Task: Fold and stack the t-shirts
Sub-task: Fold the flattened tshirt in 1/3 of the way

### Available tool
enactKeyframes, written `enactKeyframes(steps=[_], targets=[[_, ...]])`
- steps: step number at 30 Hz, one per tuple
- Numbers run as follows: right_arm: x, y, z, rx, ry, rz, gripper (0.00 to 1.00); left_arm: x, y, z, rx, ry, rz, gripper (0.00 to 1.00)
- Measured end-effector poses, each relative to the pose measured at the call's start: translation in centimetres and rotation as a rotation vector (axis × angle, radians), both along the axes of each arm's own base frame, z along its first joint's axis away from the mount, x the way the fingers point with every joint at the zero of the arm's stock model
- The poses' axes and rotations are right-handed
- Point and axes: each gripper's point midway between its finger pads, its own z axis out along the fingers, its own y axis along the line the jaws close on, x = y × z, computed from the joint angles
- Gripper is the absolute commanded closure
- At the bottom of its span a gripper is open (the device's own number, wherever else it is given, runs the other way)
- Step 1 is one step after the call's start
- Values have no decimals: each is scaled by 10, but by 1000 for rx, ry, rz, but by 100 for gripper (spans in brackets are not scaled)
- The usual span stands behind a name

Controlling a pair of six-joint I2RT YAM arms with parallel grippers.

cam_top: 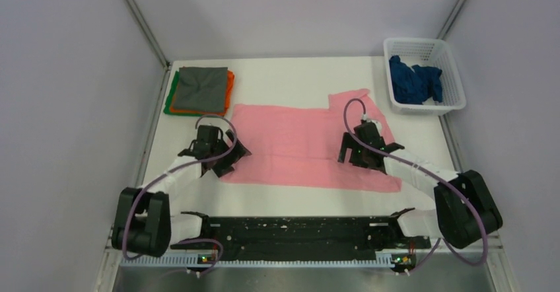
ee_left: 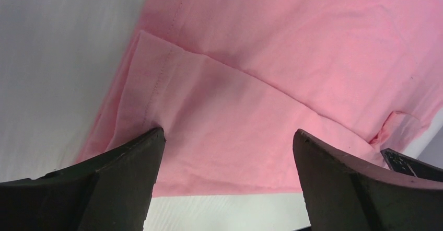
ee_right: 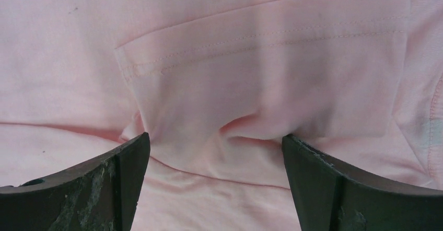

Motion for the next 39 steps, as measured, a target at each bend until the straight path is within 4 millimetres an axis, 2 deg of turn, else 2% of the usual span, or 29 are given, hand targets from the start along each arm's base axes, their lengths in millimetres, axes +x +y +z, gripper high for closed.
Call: enactKeyframes(steps=[5, 9, 13, 17, 22, 26, 29, 32, 35, 37, 39], targets=[[-37, 3, 0, 24, 20, 23, 5, -46, -7, 2, -46, -17, 9, 1], [-53, 5, 1, 46, 38, 22, 5, -75, -11, 2, -62, 35, 21, 1], [-62, 3, 0, 51, 52, 11, 5, -98, -5, -2, -20, 104, 60, 1], [-67, 1, 1, 57, 60, 0, 5, -109, 0, -4, -6, 143, 87, 1], [-72, 1, 4, 69, 62, 0, 4, -111, 5, -5, 15, 156, 105, 1], [-73, 0, 10, 74, 49, 1, 1, -112, 17, -5, 100, 185, 119, 1], [-66, -1, 21, 64, 22, -1, 1, -99, 29, 12, 191, 169, 128, 1], [-46, 1, 49, 58, -57, -15, 1, -63, 37, 44, 262, 59, 135, 1], [-25, 1, 76, 53, -144, -40, 1, -25, 45, 65, 330, -22, 142, 1], [-15, 0, 88, 47, -188, -59, 1, -2, 52, 67, 377, -38, 147, 8], [-10, -1, 91, 36, -204, -69, 1, 24, 62, 61, 424, -36, 151, 13]])
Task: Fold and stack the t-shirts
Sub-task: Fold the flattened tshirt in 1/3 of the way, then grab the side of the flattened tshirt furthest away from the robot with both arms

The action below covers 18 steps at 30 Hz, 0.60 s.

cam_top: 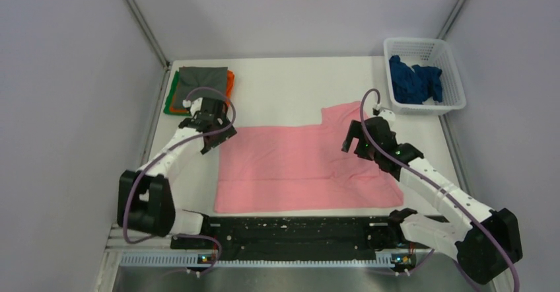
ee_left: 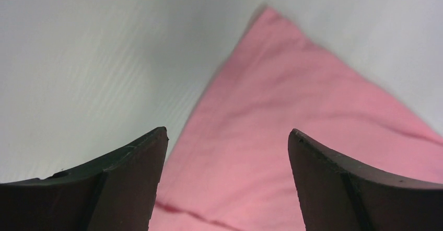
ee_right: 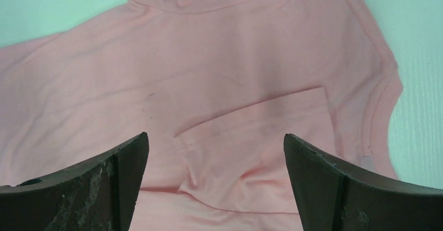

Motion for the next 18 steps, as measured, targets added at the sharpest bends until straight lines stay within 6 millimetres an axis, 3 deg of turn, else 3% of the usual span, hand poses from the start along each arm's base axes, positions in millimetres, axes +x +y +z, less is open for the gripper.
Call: enactKeyframes(steps=[5, 9, 12, 18], targets=[[3, -1, -6, -21, 10, 0, 1, 56, 19, -33, 88, 41, -11, 18], [6, 0, -7, -25, 7, 4, 1, 89, 24, -52, 110, 63, -24, 23], [7, 0, -8, -28, 9, 7, 1, 104, 23, -62, 103, 69, -34, 31], [7, 1, -11, -32, 9, 18, 1, 115, 20, -68, 97, 88, -47, 35]])
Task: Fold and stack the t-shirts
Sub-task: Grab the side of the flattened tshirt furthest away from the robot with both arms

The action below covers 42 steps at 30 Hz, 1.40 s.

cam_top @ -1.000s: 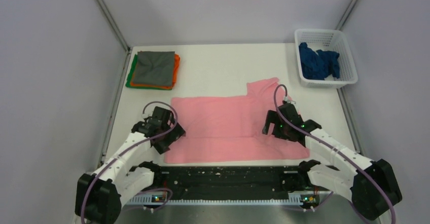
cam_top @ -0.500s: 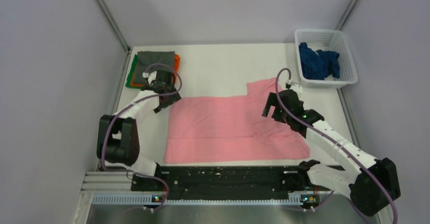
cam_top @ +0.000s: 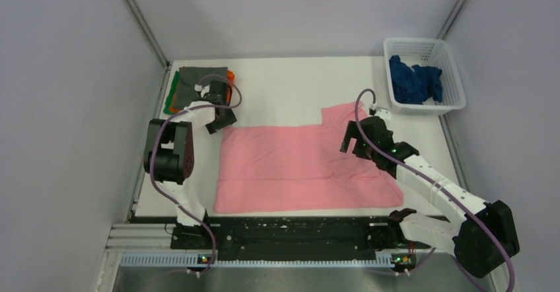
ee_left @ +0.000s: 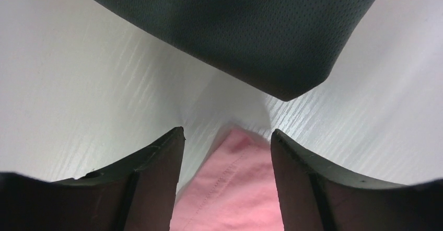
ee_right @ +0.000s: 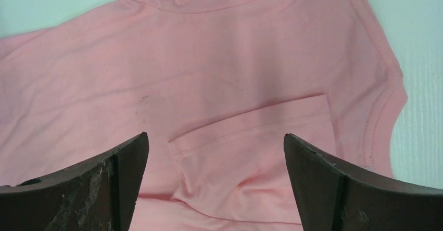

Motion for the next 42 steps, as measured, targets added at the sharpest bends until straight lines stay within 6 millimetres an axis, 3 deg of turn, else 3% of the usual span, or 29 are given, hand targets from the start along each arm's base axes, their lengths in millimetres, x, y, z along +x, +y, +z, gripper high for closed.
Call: enactKeyframes(steps=[10, 14, 18, 23, 31, 35, 42], targets=[[-2, -1, -6, -12, 12, 11, 2, 0, -4, -6, -15, 29, -8, 52], [-3, -1, -6, -14, 12, 12, 2, 0, -5, -7, -25, 33, -4, 68], [-2, -1, -6, -14, 12, 12, 2, -2, -6, -7, -31, 40, 4, 76], [-2, -1, -6, -15, 12, 11, 2, -11, -7, -7, -41, 50, 6, 100], [6, -7, -15, -38, 32, -18, 1, -16, -11, -7, -61, 67, -11, 100], [35, -11, -11, -66, 43, -50, 4, -20, -14, -3, -64, 72, -23, 100], [130, 4, 14, -128, -42, -44, 13, -21, -18, 21, -69, 16, -52, 100]])
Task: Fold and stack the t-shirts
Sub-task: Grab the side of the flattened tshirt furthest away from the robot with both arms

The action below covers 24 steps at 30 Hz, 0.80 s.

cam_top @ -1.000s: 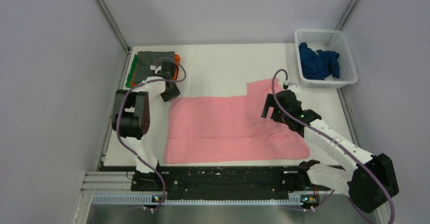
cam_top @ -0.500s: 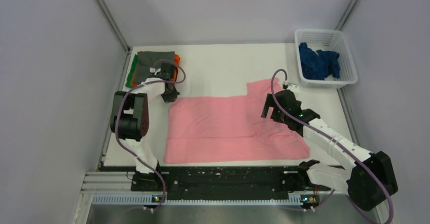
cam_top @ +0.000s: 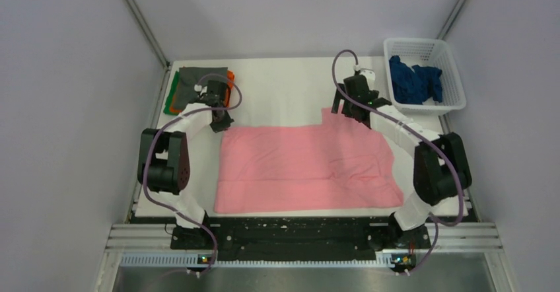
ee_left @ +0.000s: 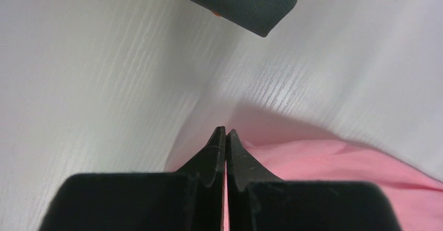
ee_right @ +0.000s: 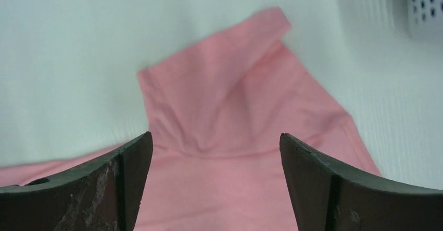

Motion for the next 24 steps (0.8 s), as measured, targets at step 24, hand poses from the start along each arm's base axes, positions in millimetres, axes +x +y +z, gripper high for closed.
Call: enactKeyframes(steps=[24], targets=[[124, 28, -90, -28, 82, -20, 35, -10, -4, 7, -5, -10, -39, 100]])
